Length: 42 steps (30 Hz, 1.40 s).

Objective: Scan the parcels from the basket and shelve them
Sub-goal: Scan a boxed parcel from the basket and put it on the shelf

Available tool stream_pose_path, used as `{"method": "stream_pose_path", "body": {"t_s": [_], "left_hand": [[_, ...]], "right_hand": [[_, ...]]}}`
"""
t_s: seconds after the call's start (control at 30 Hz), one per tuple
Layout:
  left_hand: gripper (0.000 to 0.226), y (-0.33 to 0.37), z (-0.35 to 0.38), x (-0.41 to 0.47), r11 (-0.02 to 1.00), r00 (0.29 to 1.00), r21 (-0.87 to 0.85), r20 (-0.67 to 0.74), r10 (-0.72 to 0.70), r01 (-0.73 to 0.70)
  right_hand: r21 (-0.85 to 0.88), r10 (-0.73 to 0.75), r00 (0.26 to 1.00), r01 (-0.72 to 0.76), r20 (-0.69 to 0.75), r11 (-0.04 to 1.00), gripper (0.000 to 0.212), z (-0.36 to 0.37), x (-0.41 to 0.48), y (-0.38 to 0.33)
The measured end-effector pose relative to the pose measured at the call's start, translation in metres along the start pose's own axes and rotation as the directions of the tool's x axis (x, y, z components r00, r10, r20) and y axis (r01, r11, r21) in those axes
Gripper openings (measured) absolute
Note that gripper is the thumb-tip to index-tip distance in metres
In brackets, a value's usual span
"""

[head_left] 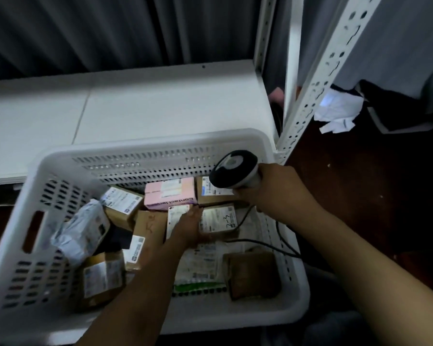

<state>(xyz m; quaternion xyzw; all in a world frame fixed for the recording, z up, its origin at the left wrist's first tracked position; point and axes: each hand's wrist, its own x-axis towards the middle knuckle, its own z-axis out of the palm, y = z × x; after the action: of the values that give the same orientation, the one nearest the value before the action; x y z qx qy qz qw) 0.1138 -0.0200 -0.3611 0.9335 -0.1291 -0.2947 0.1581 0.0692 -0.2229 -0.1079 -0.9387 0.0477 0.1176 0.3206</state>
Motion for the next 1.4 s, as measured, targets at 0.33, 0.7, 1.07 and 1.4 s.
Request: {"method": "stream_pose_path", "body": {"t_s": [0.33,0.7,1.07,1.4], "left_hand": [[0.107,-0.003,-0.002,-0.007,0.998,0.992,-0.056,-0.118,0.036,-0.043],[0.100,0.015,-0.077,-0.113,0.711,0.918,-0.703,-0.279,-0.282,0.004],[0.095,0.016,-0.119,-0.163,0.266,0.914,-0.920,-0.346,-0.211,-0.287],[0.073,0.017,-0.138,-0.170,-0.077,0.853,-0.929,-0.296,-0.430,-0.361]], "right_hand": [[-0.011,0.021,0.999,-0.021,0.042,1.000,0.027,0.010,0.002,-0.008],[0.129,0.000,0.999,-0.005,0.041,0.992,0.032,0.009,0.011,-0.038],[0.702,0.143,0.986,-0.161,0.085,0.694,0.022,0.028,0.015,-0.049],[0.812,0.073,0.995,-0.094,0.063,0.576,0.010,0.065,-0.007,-0.063]]}}
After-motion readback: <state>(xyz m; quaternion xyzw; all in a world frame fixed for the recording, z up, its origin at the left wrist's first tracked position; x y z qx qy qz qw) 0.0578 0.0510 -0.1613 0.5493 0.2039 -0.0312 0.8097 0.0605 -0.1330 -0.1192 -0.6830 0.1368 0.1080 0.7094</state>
